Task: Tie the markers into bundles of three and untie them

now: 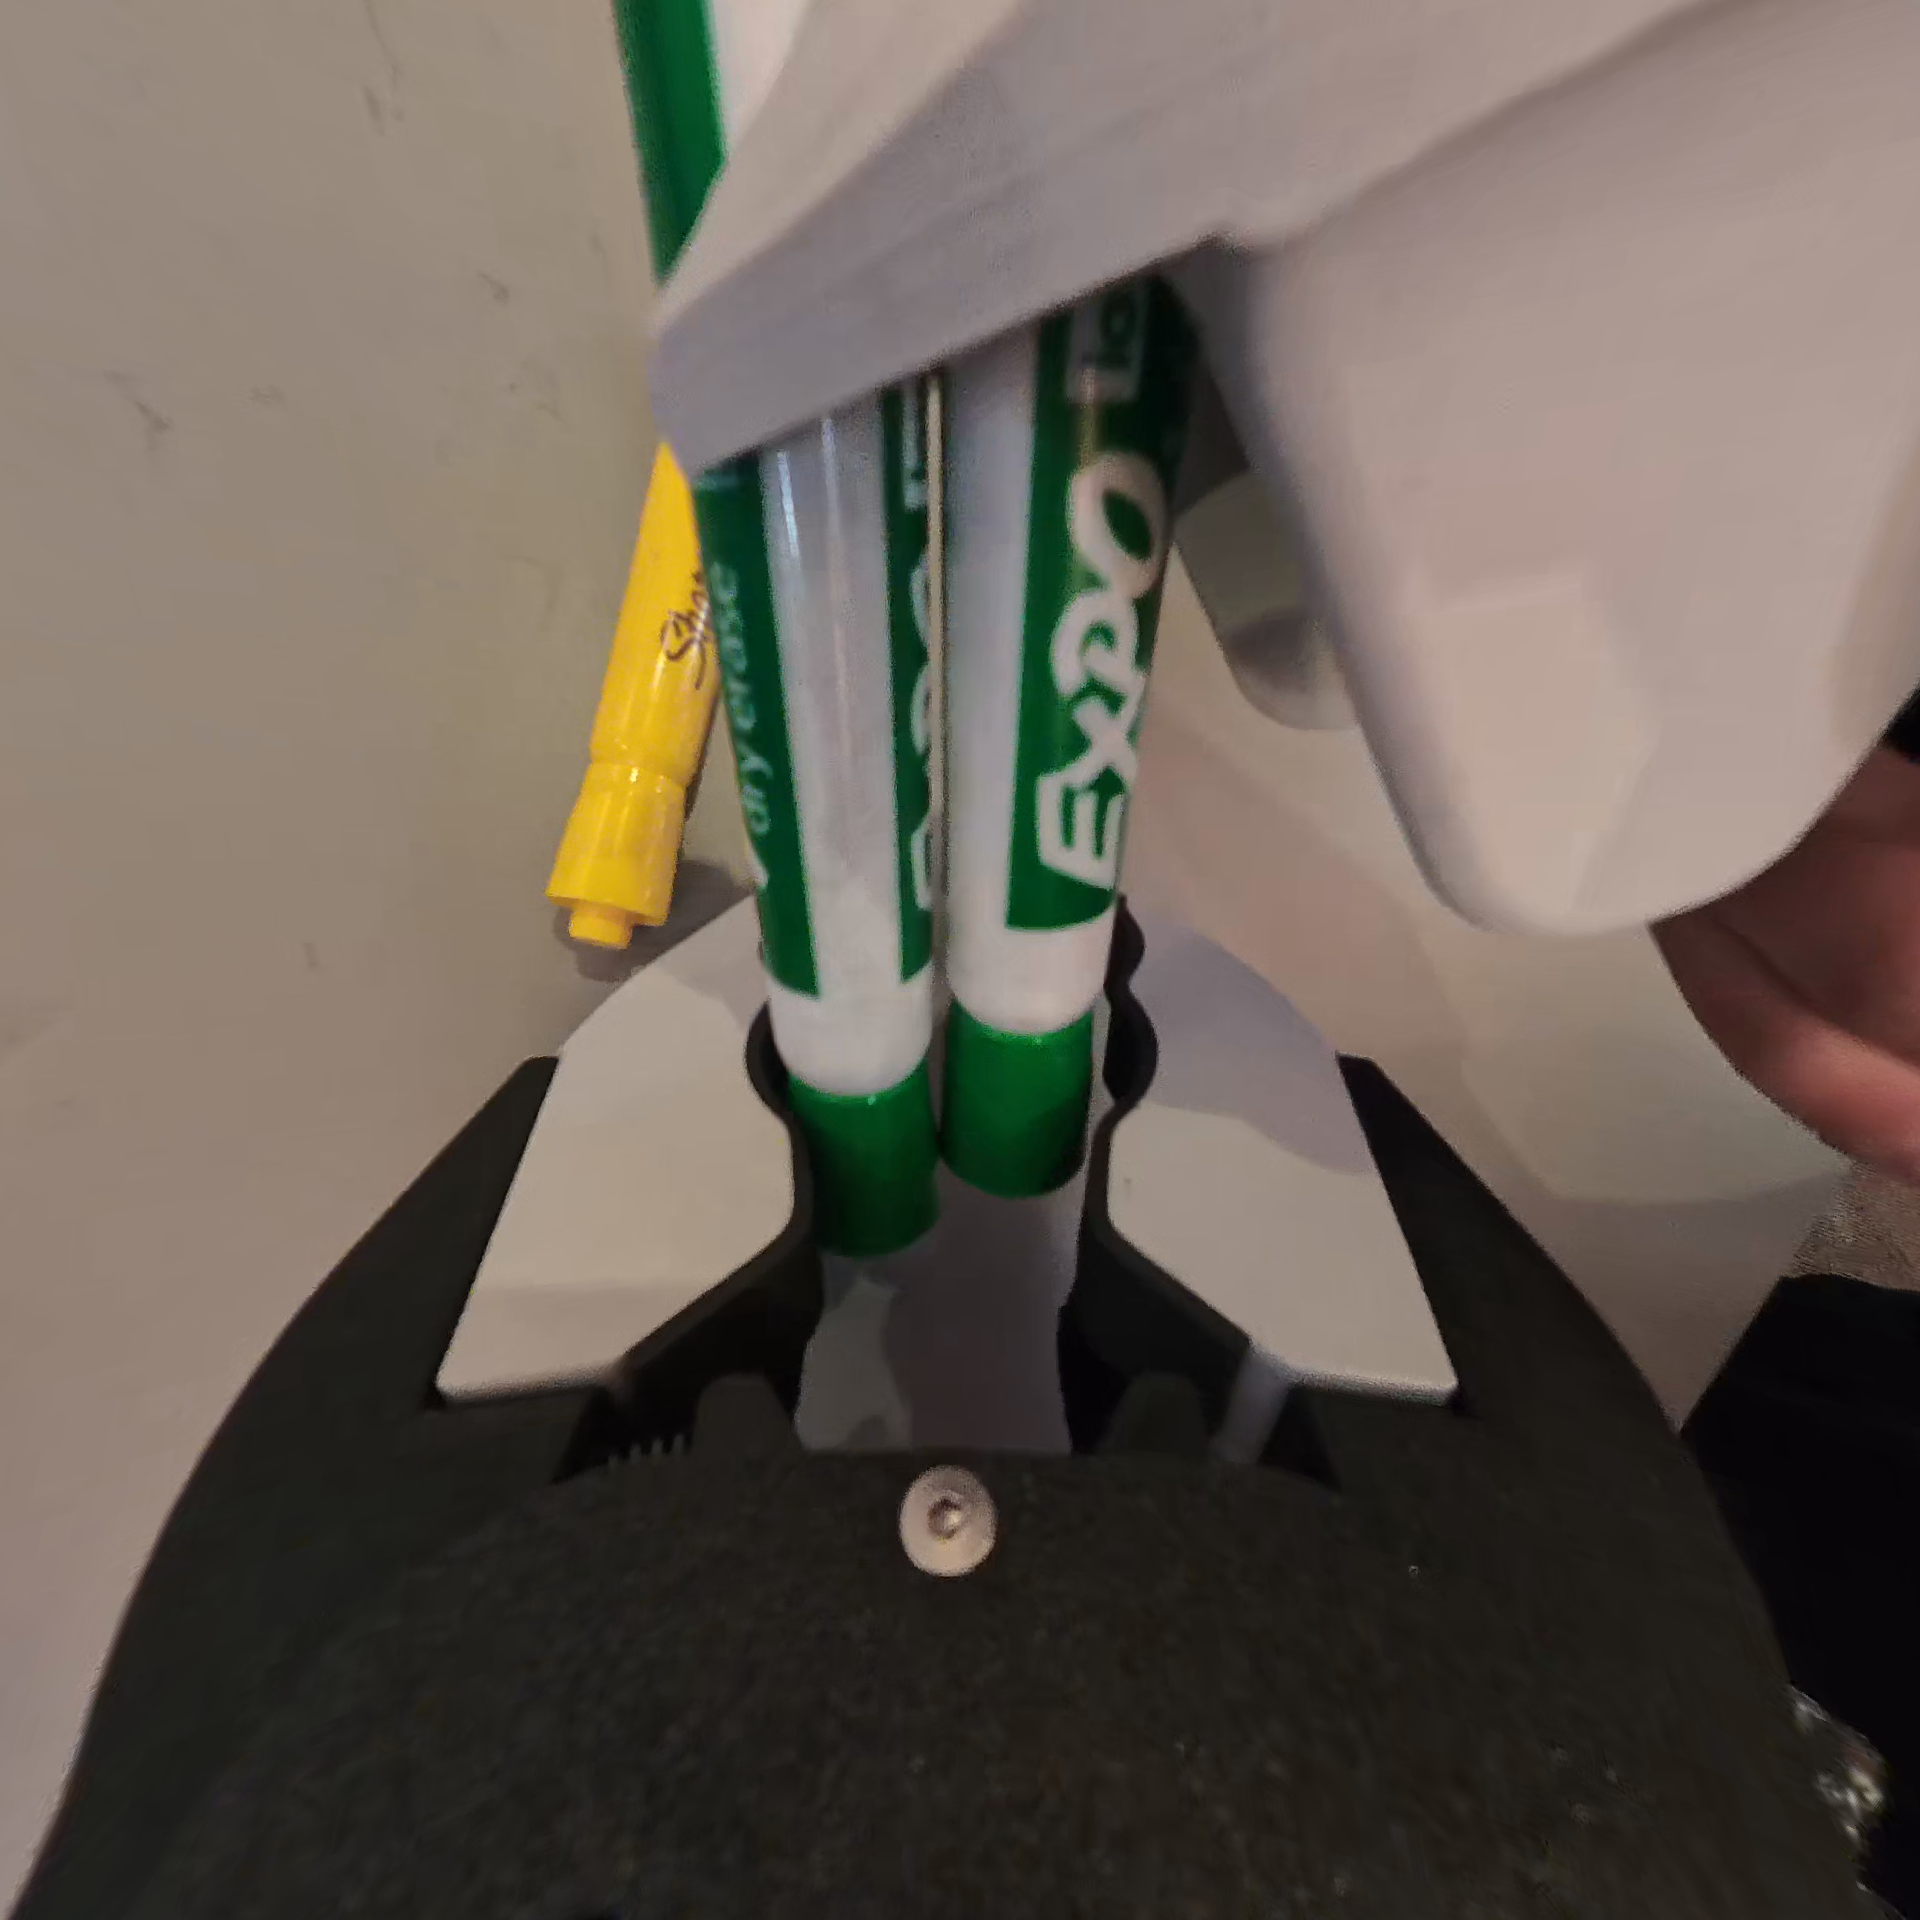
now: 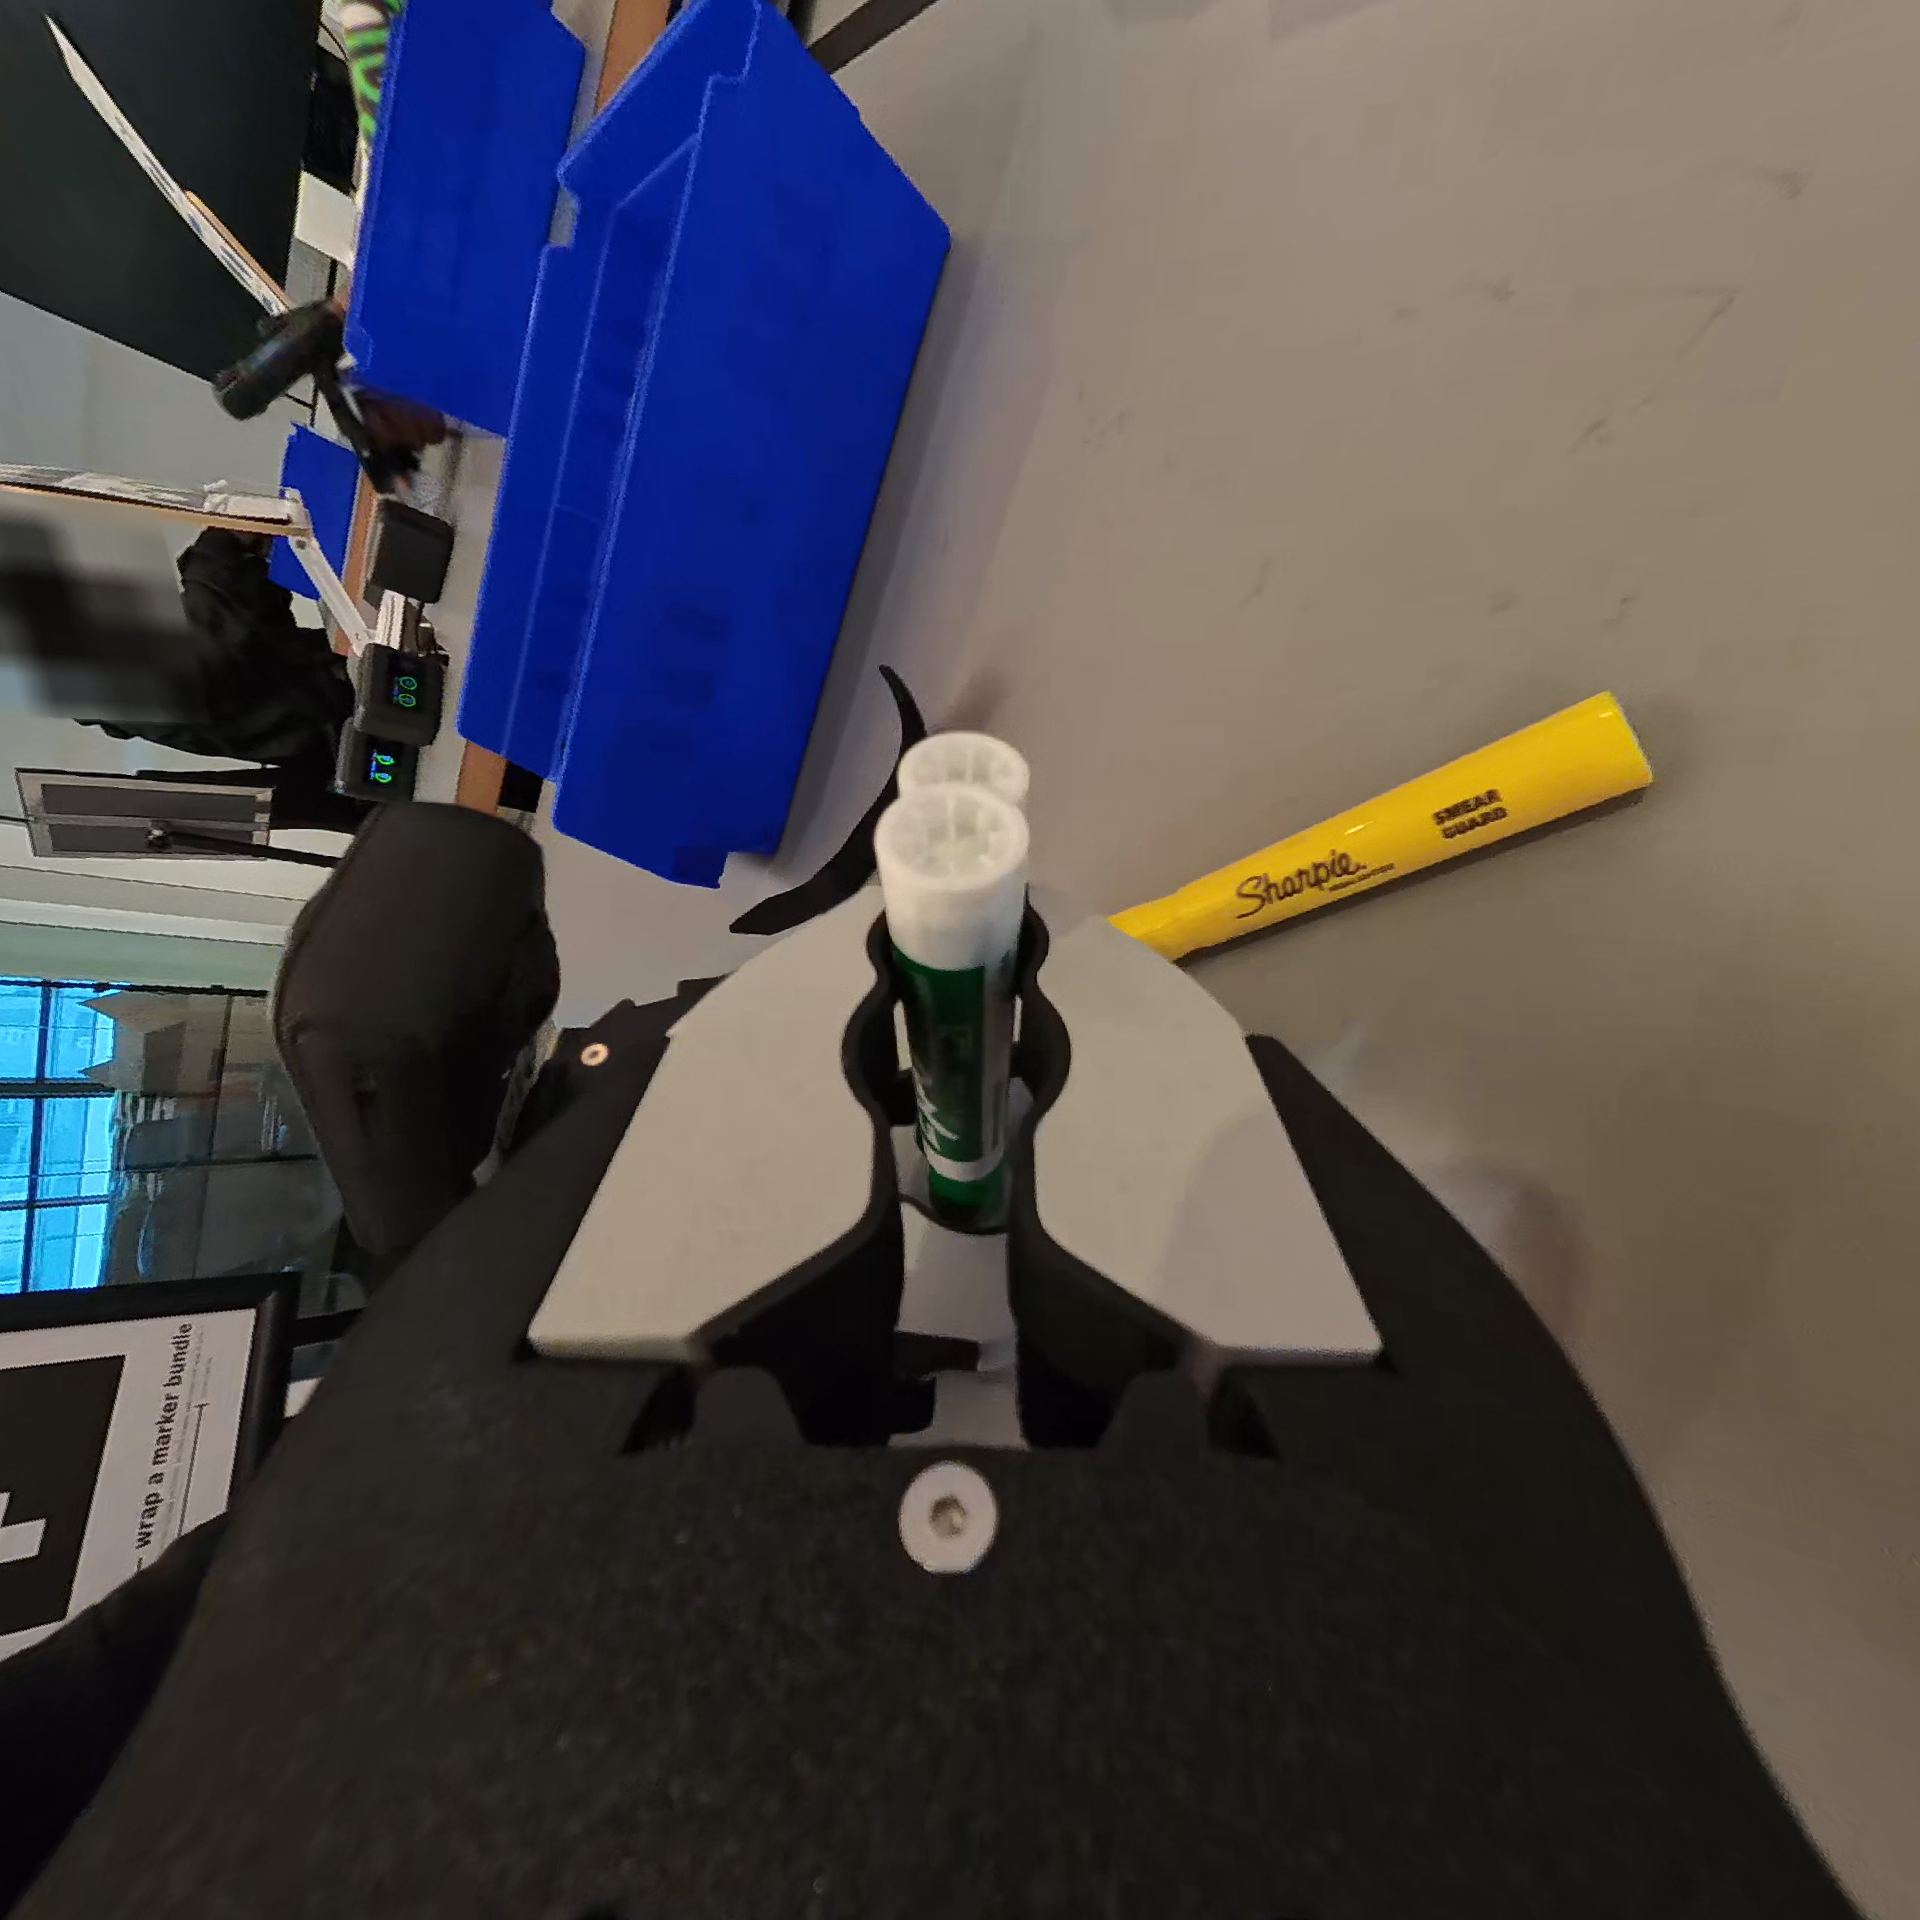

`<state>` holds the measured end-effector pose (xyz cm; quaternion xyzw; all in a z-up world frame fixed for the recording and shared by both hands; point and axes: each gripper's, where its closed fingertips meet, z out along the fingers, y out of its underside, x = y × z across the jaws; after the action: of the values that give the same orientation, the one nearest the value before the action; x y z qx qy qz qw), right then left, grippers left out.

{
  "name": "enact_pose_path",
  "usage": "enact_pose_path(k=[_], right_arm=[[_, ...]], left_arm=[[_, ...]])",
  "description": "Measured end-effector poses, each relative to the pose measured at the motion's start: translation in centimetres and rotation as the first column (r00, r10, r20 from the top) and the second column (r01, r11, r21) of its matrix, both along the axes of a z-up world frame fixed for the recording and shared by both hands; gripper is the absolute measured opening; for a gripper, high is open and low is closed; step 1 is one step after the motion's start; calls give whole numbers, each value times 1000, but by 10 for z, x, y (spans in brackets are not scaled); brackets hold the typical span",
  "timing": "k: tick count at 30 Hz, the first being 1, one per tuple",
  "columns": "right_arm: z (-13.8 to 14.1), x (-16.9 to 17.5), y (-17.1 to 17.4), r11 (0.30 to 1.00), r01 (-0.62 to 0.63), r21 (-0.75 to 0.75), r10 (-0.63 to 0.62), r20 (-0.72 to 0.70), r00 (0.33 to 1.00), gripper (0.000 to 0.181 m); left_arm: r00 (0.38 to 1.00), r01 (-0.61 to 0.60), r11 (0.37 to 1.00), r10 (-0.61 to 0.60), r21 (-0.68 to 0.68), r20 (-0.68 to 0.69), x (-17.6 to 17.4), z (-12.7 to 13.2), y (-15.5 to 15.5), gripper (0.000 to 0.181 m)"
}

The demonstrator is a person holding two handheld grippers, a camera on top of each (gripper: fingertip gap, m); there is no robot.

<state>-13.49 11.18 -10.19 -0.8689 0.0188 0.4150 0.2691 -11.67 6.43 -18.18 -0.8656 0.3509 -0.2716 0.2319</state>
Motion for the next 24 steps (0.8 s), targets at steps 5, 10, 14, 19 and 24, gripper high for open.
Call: enact_pose_path(k=[5, 10, 14, 19, 24], right_arm=[[3, 0, -1, 1000, 23, 15, -23, -8, 1000, 19], [2, 3, -4, 999, 48, 16, -48, -37, 998, 19], [0, 6, -4, 998, 59, 13, -58, -47, 997, 19], [-1, 9, -6, 997, 72, 22, -70, -48, 996, 19], [-8, 8, -11, 999, 53, 14, -52, -40, 998, 19]], left_arm=[[998, -24, 999, 26, 32, -57, -6, -3, 4, 53], [998, -18, 999, 20, 28, -63, -6, -3, 4, 52], [997, -1, 1000, 4, 30, -81, -3, -5, 2, 49], [996, 16, 999, -14, 27, -93, 0, -6, -1, 47], [996, 21, 999, -19, 24, -82, 4, -4, -2, 43]])
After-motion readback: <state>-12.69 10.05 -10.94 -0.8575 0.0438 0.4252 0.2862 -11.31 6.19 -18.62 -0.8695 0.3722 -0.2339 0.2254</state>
